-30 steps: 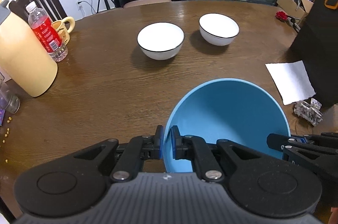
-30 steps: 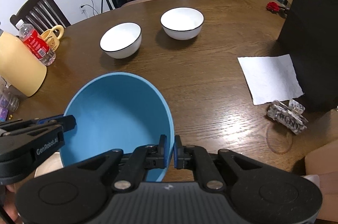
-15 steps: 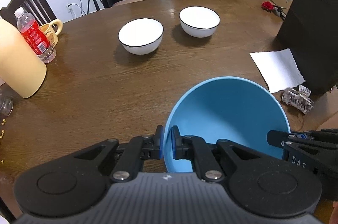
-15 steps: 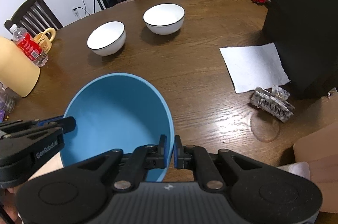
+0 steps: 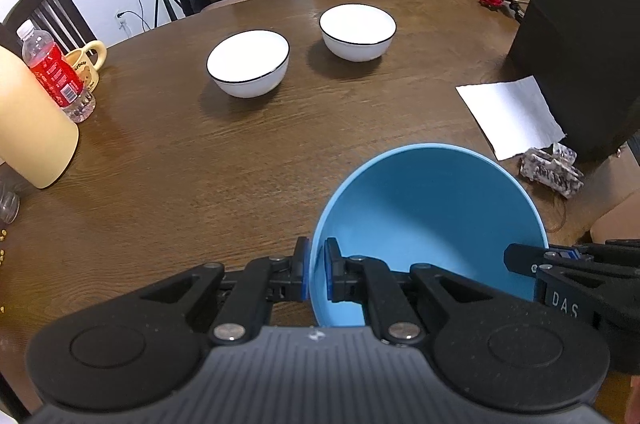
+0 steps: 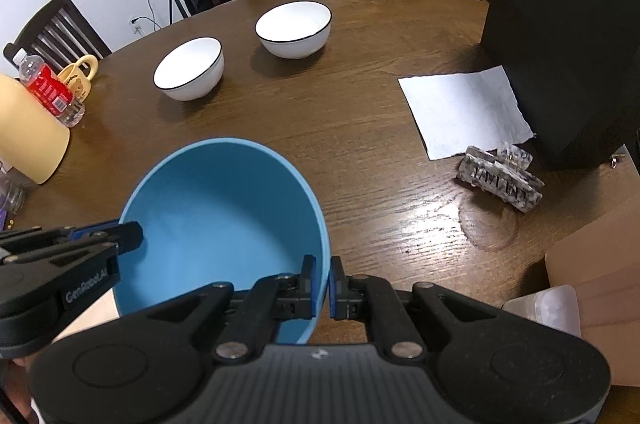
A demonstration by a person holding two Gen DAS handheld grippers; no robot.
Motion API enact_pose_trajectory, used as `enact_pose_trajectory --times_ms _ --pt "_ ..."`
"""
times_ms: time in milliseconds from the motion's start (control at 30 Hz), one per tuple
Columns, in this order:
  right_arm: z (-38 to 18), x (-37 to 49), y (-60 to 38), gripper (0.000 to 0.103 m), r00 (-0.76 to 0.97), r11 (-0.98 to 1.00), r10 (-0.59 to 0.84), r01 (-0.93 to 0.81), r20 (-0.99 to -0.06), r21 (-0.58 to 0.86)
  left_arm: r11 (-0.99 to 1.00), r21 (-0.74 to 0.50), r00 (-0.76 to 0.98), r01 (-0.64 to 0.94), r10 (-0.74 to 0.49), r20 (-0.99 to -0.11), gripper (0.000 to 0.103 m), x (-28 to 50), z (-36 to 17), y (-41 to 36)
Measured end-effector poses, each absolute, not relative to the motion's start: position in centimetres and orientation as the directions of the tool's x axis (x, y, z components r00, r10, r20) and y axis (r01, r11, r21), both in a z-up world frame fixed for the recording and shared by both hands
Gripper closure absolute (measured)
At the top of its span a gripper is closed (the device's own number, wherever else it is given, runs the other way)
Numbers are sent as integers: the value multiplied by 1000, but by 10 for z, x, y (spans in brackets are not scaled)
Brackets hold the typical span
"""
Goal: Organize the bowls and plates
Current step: 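Carry the held blue bowl with both grippers toward the stacked cream plates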
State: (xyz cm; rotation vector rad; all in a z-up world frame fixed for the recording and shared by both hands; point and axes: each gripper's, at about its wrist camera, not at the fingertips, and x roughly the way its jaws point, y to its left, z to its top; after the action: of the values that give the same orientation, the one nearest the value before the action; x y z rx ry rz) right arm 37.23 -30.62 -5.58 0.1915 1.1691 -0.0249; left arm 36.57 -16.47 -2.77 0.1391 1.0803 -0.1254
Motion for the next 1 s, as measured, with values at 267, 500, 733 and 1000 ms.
enact_pose_trajectory --times_ms 267,500,733,1000 --pt "-61 365 -312 97 385 982 78 131 -920 138 981 52 453 185 -38 -891 95 360 -33 -171" --pt "-67 359 -317 97 375 981 74 138 -924 135 979 45 441 198 -47 -896 95 354 -39 -174" --pt "-75 354 -322 97 363 980 74 148 -929 136 977 45 430 210 -51 -901 95 351 -45 -179" --pt "-82 350 -329 97 347 978 76 155 -935 137 973 49 416 226 -50 -908 95 348 -54 -187"
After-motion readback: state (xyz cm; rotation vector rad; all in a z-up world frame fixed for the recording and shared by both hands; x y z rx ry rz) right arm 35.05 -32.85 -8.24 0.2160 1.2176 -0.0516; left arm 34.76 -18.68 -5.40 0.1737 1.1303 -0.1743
